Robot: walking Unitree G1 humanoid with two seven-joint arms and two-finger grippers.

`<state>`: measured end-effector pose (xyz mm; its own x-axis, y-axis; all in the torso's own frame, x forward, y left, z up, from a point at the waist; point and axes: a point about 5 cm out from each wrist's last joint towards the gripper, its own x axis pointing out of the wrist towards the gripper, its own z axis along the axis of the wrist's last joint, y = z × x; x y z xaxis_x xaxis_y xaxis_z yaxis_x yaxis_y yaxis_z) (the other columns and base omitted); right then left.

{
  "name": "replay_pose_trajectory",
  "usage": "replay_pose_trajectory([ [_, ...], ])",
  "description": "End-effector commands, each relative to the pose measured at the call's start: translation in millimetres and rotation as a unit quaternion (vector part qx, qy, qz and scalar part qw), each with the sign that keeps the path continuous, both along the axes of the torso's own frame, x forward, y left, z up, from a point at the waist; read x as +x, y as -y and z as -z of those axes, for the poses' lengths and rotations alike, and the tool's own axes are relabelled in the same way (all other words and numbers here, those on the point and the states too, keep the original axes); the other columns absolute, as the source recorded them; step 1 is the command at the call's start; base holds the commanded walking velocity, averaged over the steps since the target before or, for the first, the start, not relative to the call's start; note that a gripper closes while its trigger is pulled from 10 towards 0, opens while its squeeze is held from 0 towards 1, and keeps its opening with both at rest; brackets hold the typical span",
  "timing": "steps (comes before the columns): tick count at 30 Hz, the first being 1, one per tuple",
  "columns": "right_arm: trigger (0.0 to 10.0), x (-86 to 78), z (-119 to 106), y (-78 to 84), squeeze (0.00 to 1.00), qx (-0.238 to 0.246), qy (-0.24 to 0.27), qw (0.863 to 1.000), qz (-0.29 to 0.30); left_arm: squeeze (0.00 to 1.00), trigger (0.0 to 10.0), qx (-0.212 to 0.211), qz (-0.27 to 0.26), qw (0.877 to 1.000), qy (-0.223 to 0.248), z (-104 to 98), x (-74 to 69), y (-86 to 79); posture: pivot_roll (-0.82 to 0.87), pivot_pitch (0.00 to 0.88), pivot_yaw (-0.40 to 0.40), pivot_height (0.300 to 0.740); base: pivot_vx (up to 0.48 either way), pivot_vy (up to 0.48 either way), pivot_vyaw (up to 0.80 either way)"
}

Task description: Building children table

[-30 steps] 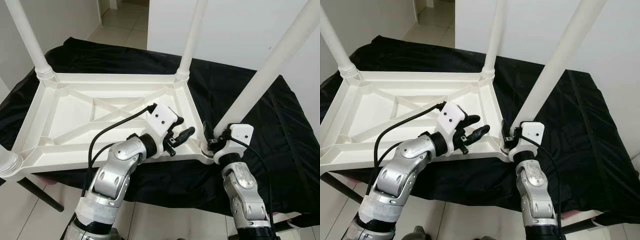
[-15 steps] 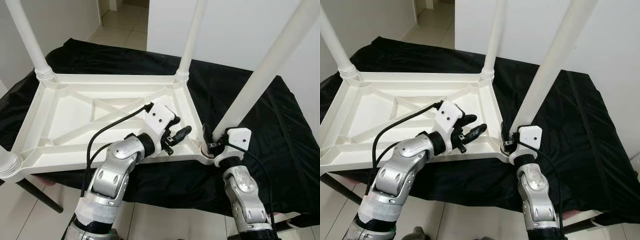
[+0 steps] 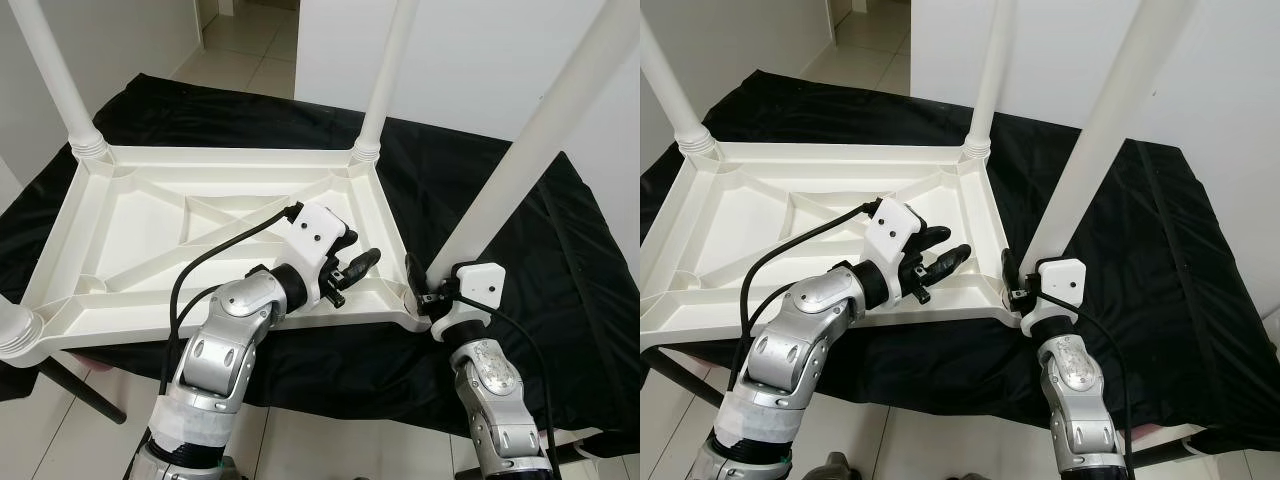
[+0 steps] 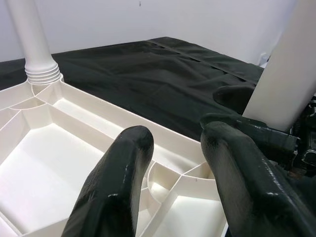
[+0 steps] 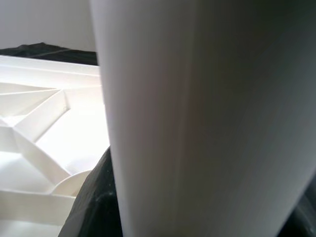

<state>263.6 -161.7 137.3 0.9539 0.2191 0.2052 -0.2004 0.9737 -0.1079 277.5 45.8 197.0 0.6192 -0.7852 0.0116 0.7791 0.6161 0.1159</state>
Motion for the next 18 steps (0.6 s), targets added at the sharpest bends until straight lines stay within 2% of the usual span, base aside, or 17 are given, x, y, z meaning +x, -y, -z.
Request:
replay_pose_trajectory([
  [1, 10.0, -4.4, 20.9, 1.1, 0.0, -0.011, -0.048, 0.999, -0.019, 0.0, 10.0, -0.01, -0.062, 0.998, 0.0, -1.9, 3.9, -2.1, 0.13, 0.077, -0.062, 0.74, 0.0, 0.0, 0.0],
  [4, 10.0, -5.4, 30.4, 7.5, 0.0, -0.013, -0.073, 0.996, -0.056, 0.0, 10.0, -0.009, -0.062, 0.998, 0.001, -3.1, 4.4, -2.3, 0.13, 0.075, -0.057, 0.74, 0.0, 0.0, 0.0],
  [12, 10.0, 0.2, 37.5, 20.8, 0.0, 0.005, -0.103, 0.994, -0.039, 0.0, 10.0, -0.01, -0.059, 0.998, 0.0, -4.2, 3.9, -1.8, 0.13, 0.073, -0.058, 0.74, 0.0, 0.0, 0.0],
  [18, 10.0, 6.8, 37.4, 25.8, 0.0, 0.044, -0.124, 0.991, -0.026, 0.0, 10.0, -0.01, -0.059, 0.998, 0.001, -4.9, 3.8, -1.3, 0.13, 0.067, -0.058, 0.74, 0.0, 0.0, 0.0],
])
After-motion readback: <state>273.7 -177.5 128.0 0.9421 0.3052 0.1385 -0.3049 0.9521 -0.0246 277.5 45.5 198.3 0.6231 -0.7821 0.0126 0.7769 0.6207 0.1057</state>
